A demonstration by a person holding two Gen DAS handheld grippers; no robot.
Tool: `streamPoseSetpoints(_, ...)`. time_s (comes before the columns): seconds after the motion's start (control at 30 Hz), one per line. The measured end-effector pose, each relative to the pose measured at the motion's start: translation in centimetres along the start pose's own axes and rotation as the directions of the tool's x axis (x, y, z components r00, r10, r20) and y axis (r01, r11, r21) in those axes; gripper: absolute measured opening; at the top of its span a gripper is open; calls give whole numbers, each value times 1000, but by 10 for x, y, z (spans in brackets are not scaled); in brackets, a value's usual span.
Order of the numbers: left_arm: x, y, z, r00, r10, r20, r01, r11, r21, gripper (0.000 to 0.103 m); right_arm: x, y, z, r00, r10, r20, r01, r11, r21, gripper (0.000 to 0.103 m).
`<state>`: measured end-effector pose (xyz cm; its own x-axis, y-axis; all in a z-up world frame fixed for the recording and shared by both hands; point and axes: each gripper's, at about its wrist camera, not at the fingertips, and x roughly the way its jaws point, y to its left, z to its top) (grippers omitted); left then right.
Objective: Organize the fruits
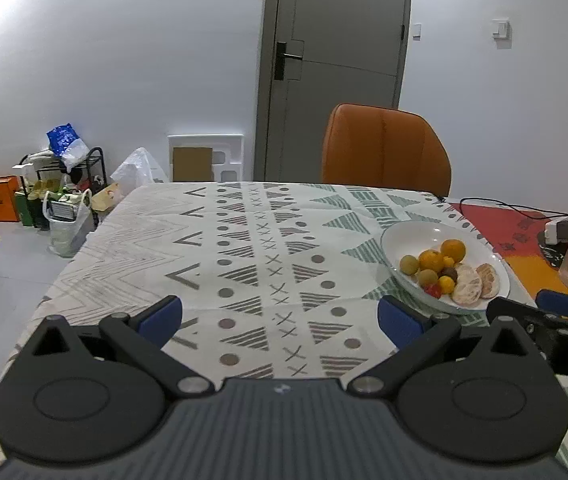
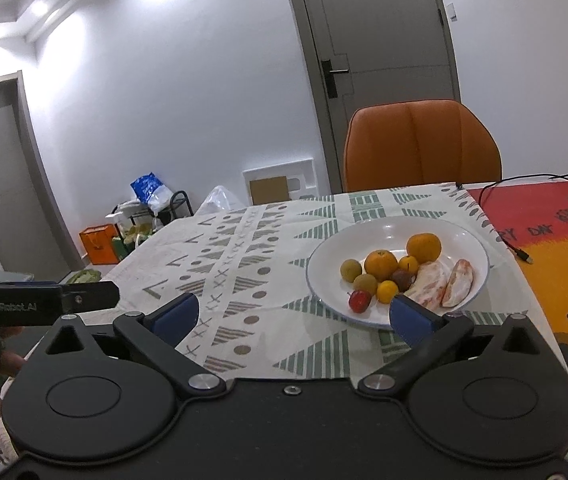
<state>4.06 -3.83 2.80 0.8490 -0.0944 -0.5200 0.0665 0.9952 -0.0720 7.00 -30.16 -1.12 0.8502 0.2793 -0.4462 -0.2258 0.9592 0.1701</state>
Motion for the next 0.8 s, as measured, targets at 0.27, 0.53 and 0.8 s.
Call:
streamPoseSetpoints(0.27,-17,11,-9,1000,29,-4,-29,1000,4,103,-8,8,-5,1000,-6,-17,6,1000,-26,103)
streamPoseSetpoints(0.53,-22,17,-17,999,36,-17,-36,999,1,103,-10,12,-14,999,-18,-49,17,999,-29,103)
streamPoseSetpoints(0.8,-21,19,-23,999,25,-39,-25,1000,0,103,-14,11,-14,998,-28,-53,27,999,-21,103)
